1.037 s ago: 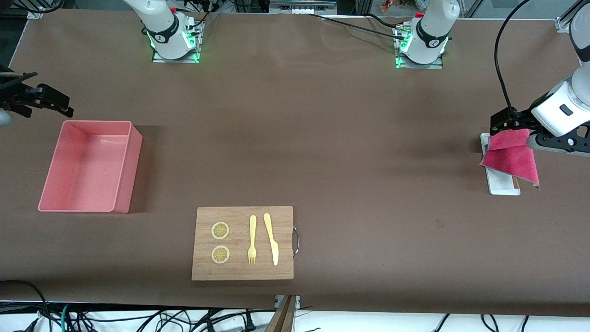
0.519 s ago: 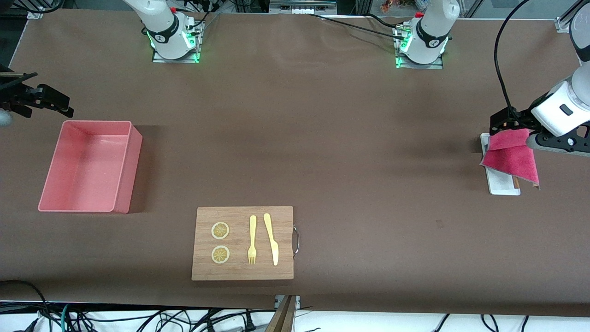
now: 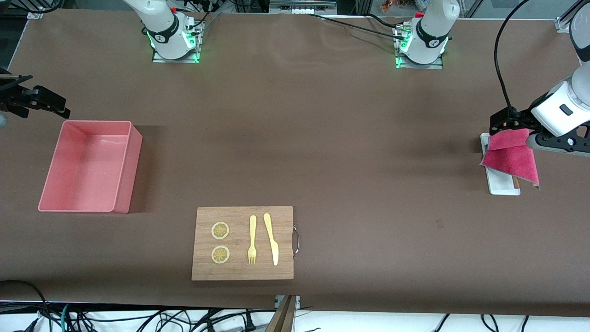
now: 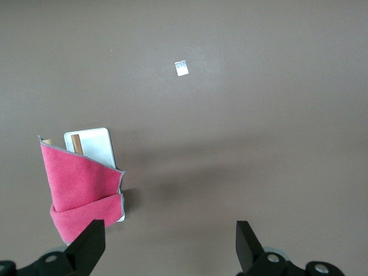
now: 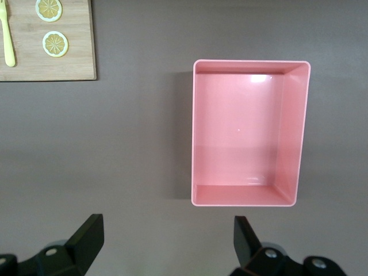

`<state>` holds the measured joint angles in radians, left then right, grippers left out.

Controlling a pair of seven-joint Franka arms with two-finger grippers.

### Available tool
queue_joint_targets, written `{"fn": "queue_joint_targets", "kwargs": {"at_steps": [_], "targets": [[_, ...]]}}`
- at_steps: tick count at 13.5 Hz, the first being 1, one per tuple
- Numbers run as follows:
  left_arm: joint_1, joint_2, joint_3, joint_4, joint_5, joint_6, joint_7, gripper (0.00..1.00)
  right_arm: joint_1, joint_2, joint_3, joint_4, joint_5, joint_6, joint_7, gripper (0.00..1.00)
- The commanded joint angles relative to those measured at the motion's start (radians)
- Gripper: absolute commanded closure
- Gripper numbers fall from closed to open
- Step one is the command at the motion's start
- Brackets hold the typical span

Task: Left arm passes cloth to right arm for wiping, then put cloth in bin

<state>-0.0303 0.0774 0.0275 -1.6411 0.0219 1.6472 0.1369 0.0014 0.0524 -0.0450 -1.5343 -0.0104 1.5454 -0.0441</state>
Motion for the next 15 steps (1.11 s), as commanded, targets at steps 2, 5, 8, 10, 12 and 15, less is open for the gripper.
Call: {"fn": "queue_joint_targets", "kwargs": {"at_steps": [2, 5, 8, 10, 12, 15], "targets": [[-0.005, 0.013, 0.005, 0.032, -0.014, -0.024, -0.003, 0.00, -0.006, 0.009, 0.000, 0.026, 0.017, -0.015, 0.015, 0.00], [-0.003, 0.013, 0.005, 0.032, -0.014, -0.024, -0.002, 0.00, -0.006, 0.009, 0.001, 0.026, 0.018, -0.015, 0.015, 0.00], [-0.005, 0.013, 0.005, 0.032, -0.014, -0.024, -0.002, 0.00, -0.006, 0.009, -0.001, 0.026, 0.030, -0.016, 0.017, 0.00], [-0.005, 0.013, 0.005, 0.032, -0.014, -0.024, -0.002, 0.00, -0.006, 0.009, -0.001, 0.029, 0.030, -0.016, 0.017, 0.00], [-0.003, 0.013, 0.005, 0.030, -0.013, -0.026, 0.000, 0.00, -0.006, 0.009, -0.001, 0.029, 0.030, -0.016, 0.018, 0.00], [-0.003, 0.013, 0.008, 0.030, -0.013, -0.029, 0.003, 0.00, -0.006, 0.009, -0.001, 0.029, 0.027, -0.015, 0.015, 0.00]]}}
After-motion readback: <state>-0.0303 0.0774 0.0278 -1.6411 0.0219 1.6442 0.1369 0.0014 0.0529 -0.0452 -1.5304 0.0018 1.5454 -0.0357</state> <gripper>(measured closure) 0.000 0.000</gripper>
